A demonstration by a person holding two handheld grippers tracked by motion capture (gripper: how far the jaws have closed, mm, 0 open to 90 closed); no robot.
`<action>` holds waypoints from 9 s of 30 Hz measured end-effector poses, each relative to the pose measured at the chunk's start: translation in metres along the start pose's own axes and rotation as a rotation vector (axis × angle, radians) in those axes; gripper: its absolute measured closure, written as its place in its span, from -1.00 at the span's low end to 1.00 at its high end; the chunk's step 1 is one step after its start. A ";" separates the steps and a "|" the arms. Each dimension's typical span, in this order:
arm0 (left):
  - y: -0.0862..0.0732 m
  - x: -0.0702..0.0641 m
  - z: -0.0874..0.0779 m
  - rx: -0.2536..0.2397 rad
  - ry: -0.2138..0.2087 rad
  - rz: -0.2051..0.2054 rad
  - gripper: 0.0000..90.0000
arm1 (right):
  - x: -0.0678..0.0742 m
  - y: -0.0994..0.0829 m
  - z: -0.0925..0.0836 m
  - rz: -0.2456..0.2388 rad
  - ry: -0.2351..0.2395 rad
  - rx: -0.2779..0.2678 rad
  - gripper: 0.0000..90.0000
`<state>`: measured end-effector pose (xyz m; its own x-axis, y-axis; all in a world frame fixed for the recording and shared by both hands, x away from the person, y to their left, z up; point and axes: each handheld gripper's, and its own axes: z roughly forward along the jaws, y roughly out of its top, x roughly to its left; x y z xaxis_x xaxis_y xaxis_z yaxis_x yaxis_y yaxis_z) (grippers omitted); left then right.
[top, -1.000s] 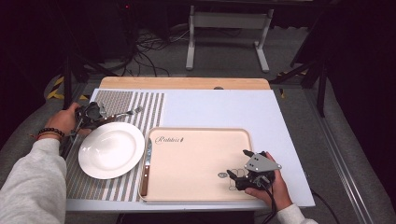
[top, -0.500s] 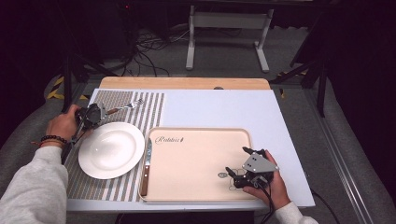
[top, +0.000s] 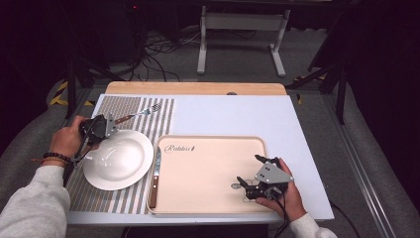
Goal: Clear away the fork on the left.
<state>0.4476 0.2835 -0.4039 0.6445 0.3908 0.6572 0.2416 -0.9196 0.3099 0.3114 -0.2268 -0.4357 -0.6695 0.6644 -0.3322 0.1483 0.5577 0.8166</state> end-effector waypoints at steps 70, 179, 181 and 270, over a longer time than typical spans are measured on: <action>0.087 -0.145 -0.065 -0.388 -0.298 0.200 0.69 | -0.020 -0.003 -0.019 0.070 -0.111 -0.063 -0.71; 0.151 -0.132 -0.009 -0.178 -0.506 0.281 1.00 | 0.002 -0.012 -0.018 0.009 -0.057 0.031 -0.71; 0.147 -0.131 -0.009 -0.173 -0.507 0.267 1.00 | 0.002 -0.011 -0.018 0.011 -0.053 0.027 -0.70; 0.110 -0.107 -0.040 -0.600 -0.404 -0.118 -0.75 | -0.002 -0.002 -0.014 0.007 -0.043 -0.026 -0.72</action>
<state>0.3762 0.1420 -0.4123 0.8839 0.3335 0.3278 -0.0384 -0.6468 0.7617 0.3024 -0.2360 -0.4305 -0.6367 0.6891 -0.3460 0.1338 0.5406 0.8306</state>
